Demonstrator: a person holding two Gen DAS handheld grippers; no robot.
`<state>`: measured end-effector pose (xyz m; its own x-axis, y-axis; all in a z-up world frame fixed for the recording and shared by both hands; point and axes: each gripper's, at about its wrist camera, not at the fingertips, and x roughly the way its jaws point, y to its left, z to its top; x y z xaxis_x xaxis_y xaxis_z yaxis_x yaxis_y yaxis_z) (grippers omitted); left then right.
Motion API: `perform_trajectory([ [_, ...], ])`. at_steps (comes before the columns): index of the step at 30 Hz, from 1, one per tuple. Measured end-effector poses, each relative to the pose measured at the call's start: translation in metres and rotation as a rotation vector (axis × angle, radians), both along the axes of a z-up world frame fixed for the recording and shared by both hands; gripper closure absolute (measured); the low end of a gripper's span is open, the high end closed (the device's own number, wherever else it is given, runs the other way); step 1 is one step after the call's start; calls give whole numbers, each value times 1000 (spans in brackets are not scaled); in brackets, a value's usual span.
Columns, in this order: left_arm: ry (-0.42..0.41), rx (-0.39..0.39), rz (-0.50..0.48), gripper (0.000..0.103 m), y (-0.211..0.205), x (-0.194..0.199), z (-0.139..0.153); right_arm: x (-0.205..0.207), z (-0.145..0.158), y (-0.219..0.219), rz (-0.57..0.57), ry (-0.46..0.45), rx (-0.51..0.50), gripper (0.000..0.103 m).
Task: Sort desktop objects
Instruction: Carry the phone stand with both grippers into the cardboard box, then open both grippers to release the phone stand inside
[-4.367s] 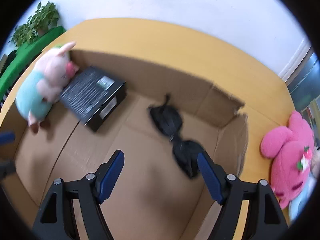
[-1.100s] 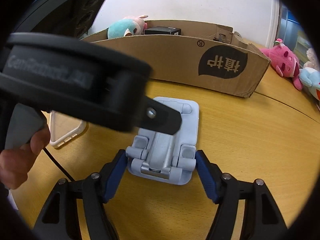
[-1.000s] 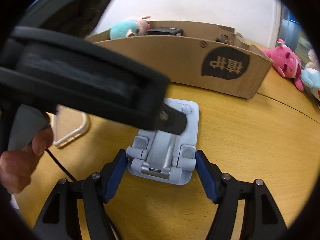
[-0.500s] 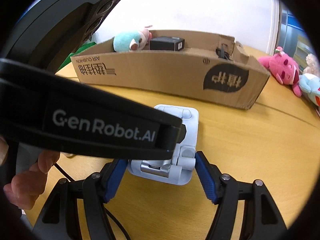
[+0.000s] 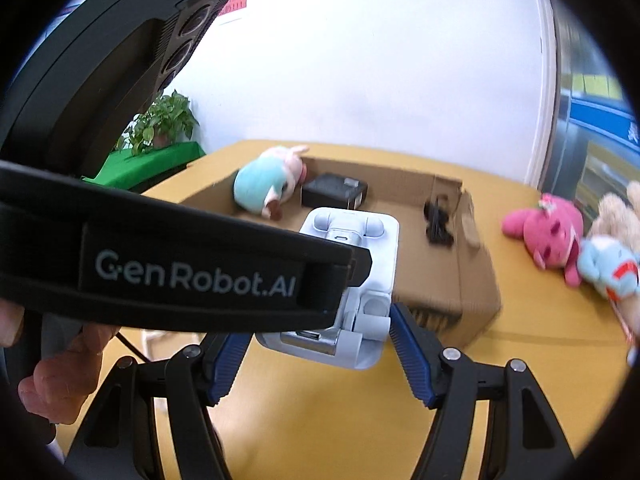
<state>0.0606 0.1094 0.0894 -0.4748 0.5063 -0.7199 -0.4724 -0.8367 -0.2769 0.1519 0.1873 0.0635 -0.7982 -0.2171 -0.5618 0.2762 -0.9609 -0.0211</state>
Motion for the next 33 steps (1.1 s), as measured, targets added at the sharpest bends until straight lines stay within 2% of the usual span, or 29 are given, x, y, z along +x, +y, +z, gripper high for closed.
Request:
perform_trajectory([
  [3,23,-7,12,52,2,-29,10,-28,10,-1,11,17,0,35],
  [7,12,-8,28,52,0,-76,16,-83,17,0,19,-1,-29,35],
  [13,-27,-23,37,52,3,-145,4,-150,11,3,26,-70,-53,35],
  [18,-105,-27,34,52,11,-206,-22,-205,-4,9,23,-177,-76,35],
  [24,-240,-48,32,53,28,-262,-67,-271,-37,28,5,-367,-106,35],
  [30,-356,-85,19,57,46,-283,-110,-301,-79,37,-58,-552,-117,35],
  [33,-392,-87,19,60,48,-286,-120,-307,-93,41,-74,-629,-126,35],
])
